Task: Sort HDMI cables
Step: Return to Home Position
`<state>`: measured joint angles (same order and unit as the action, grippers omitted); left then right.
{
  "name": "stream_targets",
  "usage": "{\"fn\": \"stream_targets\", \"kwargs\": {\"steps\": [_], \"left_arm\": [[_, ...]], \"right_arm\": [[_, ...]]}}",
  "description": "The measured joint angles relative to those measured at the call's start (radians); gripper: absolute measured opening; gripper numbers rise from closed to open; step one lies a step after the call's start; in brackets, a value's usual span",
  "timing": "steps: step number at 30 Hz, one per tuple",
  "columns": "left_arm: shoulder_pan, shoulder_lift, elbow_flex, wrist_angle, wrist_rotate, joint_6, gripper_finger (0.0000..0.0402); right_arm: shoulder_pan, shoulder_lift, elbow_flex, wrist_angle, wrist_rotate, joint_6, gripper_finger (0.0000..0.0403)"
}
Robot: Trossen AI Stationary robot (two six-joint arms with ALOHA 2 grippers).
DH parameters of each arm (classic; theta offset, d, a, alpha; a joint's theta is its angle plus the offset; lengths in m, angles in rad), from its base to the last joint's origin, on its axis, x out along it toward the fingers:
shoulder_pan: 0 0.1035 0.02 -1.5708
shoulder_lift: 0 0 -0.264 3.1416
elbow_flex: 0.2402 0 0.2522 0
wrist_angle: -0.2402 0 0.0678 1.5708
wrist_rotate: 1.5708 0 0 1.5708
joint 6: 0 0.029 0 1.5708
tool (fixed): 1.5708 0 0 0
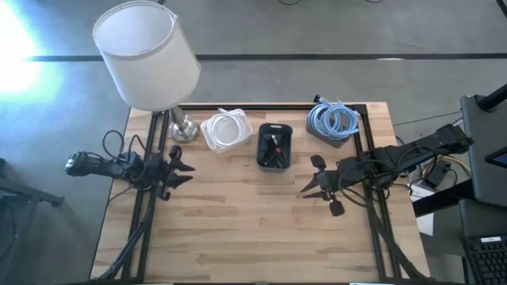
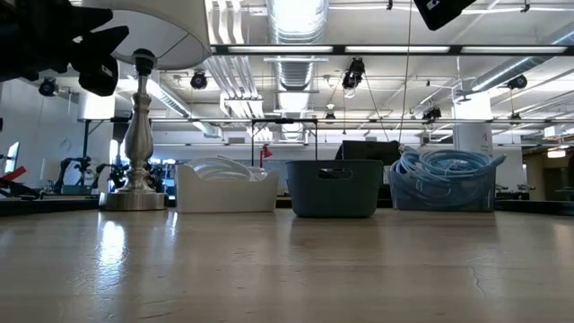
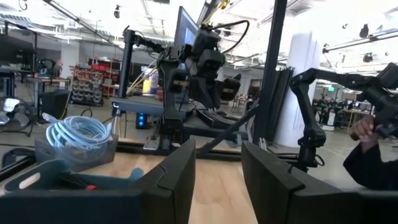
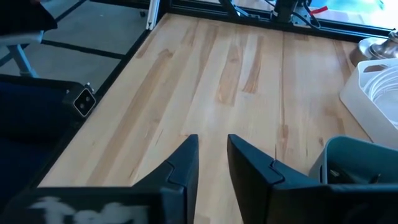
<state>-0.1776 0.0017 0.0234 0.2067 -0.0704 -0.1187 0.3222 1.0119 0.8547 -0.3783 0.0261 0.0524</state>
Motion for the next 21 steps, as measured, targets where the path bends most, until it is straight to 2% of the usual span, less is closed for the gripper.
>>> {"fn": "stream_targets", "kwargs": {"steps": [7,12,17,21], "left_arm": [[0.000,0.001,-0.014,-0.005,-0.009,-0.014,0.0133],[0.000,0.000,-0.014,-0.006,-0.009,0.031,0.0133],[0.000,0.003,-0.015,-0.012,-0.008,0.033,0.0133],[0.000,0.003,-0.015,-0.023,-0.007,0.033,0.0133]], "right_arm": [[0.000,0.000,0.000,-0.007,0.000,-0.004,0.0090],[0.000,0.000,0.000,0.011,-0.001,0.017,0.0088],[0.000,0.000,-0.027,0.102,-0.007,0.019,0.0078],[0.000,-0.002,-0.068,0.172,-0.057,0.035,0.0071]]}}
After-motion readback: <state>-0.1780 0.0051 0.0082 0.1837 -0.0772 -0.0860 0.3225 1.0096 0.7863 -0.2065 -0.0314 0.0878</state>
